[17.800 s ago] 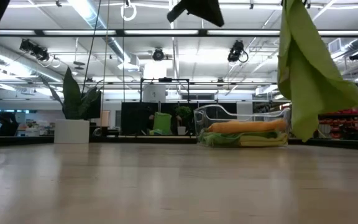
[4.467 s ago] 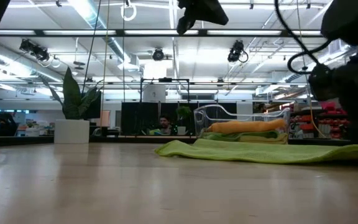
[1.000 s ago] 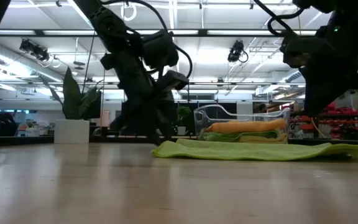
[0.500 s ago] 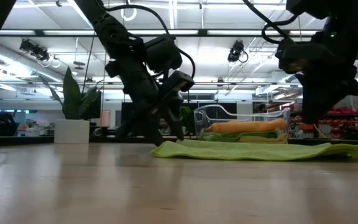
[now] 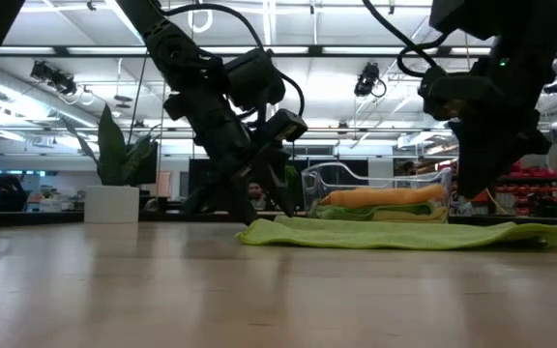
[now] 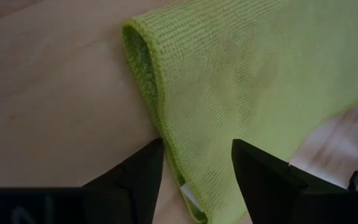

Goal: Fold microfiber towels
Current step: Fold the light green towel

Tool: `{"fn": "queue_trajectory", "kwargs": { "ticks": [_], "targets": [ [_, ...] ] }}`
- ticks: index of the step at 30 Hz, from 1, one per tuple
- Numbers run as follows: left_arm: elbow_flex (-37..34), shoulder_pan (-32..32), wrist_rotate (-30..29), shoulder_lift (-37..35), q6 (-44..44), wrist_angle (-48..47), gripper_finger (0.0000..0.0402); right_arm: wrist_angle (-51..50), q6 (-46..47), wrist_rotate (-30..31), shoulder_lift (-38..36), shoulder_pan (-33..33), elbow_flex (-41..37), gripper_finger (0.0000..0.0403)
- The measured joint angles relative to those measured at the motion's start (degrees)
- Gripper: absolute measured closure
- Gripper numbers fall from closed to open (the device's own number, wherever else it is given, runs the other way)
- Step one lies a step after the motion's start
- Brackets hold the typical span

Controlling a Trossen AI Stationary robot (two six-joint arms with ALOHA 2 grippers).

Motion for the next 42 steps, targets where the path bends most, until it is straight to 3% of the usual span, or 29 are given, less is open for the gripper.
{"fn": "queue_trajectory", "kwargs": {
  "ticks": [14, 22, 28, 36, 42],
  "targets": [
    [0.0, -0.5, -0.1, 2.9, -3.2, 5.9, 0.0206, 1.6, -3.2, -1.5, 0.1, -2.1, -0.1, 0.0351],
    [0.1, -0.8, -0.7, 4.3, -4.8, 8.5, 0.0226, 3.7, -2.5, -3.5, 0.1, -2.8, -4.1, 0.0351],
    [0.1, -0.8, -1.7, 5.4, -4.5, 10.4, 0.0273, 8.5, -0.1, -6.3, 0.1, -2.8, -7.9, 0.0351],
    [0.0, -0.9, -5.2, 5.7, -1.8, 13.0, 0.0387, 9.5, 0.5, -6.6, 0.1, -2.8, -9.3, 0.0351],
    [0.0, -1.5, -6.6, 5.4, -1.6, 13.8, 0.0394, 9.5, 0.5, -6.6, 0.1, -2.8, -9.3, 0.0351]
  ]
}}
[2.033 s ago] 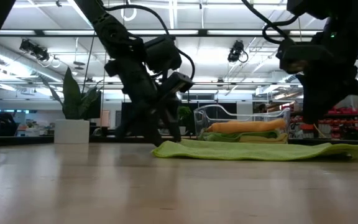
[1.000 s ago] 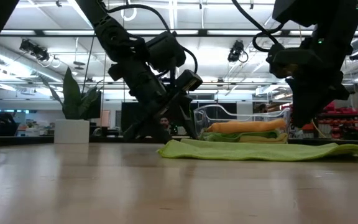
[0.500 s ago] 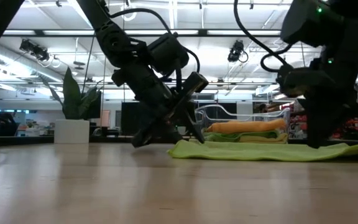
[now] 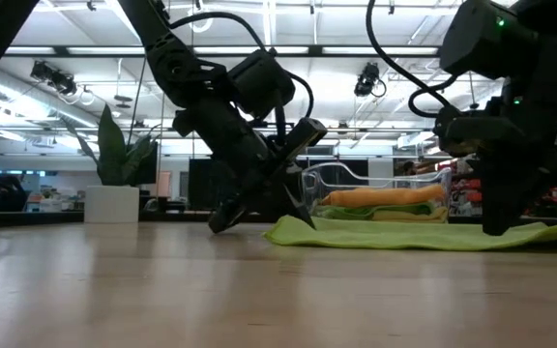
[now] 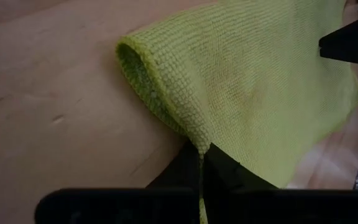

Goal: Fold microfiber towels
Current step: Fold the light green towel

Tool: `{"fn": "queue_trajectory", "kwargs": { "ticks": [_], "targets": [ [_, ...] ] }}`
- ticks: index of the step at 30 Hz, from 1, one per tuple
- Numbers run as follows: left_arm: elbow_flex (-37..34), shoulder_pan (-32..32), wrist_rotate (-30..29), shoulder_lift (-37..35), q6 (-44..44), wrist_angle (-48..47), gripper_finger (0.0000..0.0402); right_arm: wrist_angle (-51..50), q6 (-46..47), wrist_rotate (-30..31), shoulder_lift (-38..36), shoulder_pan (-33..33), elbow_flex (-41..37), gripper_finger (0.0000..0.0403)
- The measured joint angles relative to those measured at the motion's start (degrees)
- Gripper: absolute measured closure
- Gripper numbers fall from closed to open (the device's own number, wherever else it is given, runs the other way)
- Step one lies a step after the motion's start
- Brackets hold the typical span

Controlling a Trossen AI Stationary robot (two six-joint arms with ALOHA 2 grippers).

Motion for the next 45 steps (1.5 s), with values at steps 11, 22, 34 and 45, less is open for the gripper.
{"fn": "queue_trajectory", "kwargs": {
  "ticks": [11, 22, 34, 45],
  "targets": [
    [-0.2, -1.4, -7.5, -2.3, 1.4, -0.3, 0.0397, 4.6, -2.0, -1.3, 0.0, -2.5, 0.0, 0.0389],
    [-0.1, -2.2, -11.3, -6.1, 1.5, -6.1, 0.0397, 7.9, -6.7, -5.0, 1.6, -6.6, 0.0, 0.0396],
    [0.0, -2.5, -14.8, -12.7, 1.9, -17.7, 0.0398, 19.1, -10.2, -8.0, 9.1, -7.3, 1.9, 0.0400],
    [0.0, -2.7, -13.7, -13.4, -0.1, -14.8, 0.0398, 17.6, -16.8, -8.0, 11.5, -10.6, 6.1, 0.0399]
  ]
}}
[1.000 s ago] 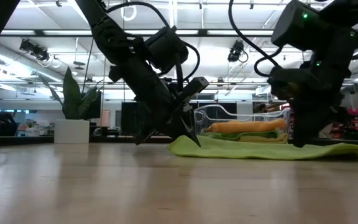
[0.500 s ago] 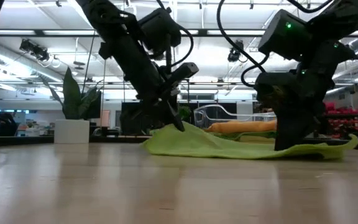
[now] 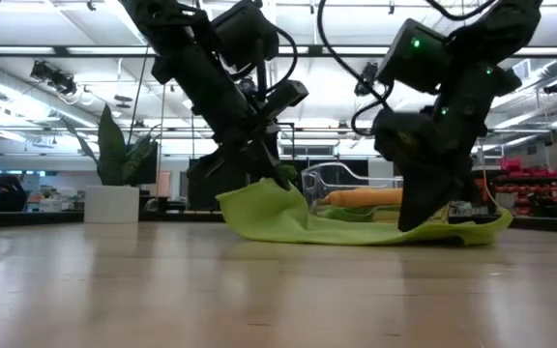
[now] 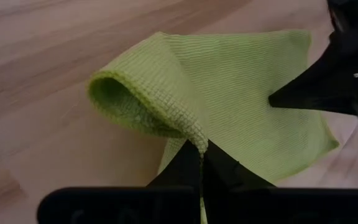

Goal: Fold microfiber towels
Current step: Fold the light green towel

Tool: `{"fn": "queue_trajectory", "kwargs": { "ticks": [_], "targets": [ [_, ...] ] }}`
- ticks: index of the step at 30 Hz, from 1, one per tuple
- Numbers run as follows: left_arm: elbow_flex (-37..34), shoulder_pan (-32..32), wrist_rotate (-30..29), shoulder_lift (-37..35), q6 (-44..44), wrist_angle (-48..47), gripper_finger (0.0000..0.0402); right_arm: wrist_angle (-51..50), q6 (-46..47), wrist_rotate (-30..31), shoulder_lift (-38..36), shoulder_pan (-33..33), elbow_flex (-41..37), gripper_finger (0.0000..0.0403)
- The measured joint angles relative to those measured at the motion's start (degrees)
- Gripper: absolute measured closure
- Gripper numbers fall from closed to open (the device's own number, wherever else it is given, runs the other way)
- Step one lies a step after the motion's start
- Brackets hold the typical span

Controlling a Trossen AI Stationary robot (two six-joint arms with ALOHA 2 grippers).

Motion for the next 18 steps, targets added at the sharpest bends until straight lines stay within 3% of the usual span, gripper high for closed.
{"fn": "queue_trajectory", "kwargs": {
  "ticks": [10, 16, 18],
  "targets": [
    [0.0, 0.0, 0.0, 0.0, -0.1, 2.1, 0.0398, -8.6, -0.4, 4.5, -8.7, 0.1, 0.0, 0.0399],
    [0.0, 0.0, 0.0, 0.0, -0.1, 3.5, 0.0398, -24.1, 1.5, 3.8, -14.3, 2.2, -0.1, 0.0399],
    [0.0, 0.0, 0.0, 0.0, -0.1, 4.8, 0.0398, -25.0, 1.8, 3.6, -14.7, 3.9, -1.1, 0.0400]
  ]
}}
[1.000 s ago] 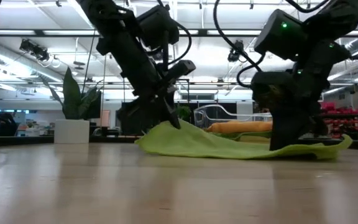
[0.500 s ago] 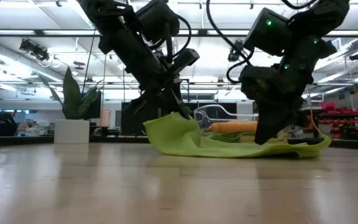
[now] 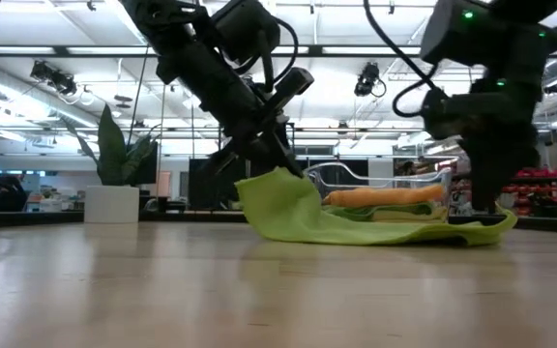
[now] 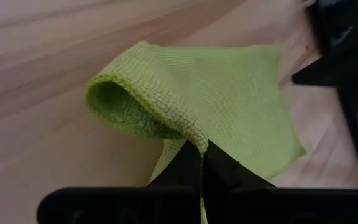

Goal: Fold microfiber towels
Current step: Fold the light green towel

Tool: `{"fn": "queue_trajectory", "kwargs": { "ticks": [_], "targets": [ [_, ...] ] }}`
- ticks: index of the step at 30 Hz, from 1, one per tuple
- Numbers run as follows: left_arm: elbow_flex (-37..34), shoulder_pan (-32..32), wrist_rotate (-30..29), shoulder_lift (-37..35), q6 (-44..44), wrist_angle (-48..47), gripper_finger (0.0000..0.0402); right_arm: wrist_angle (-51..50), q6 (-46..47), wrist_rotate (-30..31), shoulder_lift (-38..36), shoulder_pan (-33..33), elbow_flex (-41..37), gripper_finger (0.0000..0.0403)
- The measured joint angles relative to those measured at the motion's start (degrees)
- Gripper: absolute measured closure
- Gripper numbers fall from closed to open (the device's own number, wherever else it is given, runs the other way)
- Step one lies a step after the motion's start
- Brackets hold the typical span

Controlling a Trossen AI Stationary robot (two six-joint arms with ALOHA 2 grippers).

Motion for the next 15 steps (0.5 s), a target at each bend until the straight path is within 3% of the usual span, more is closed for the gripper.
{"fn": "queue_trajectory", "kwargs": {
  "ticks": [15],
  "targets": [
    [1.8, 0.0, 0.4, 0.1, 0.3, 5.7, 0.0398, 11.1, 2.4, -1.8, 6.7, -0.3, -3.9, 0.0401]
  ]
}}
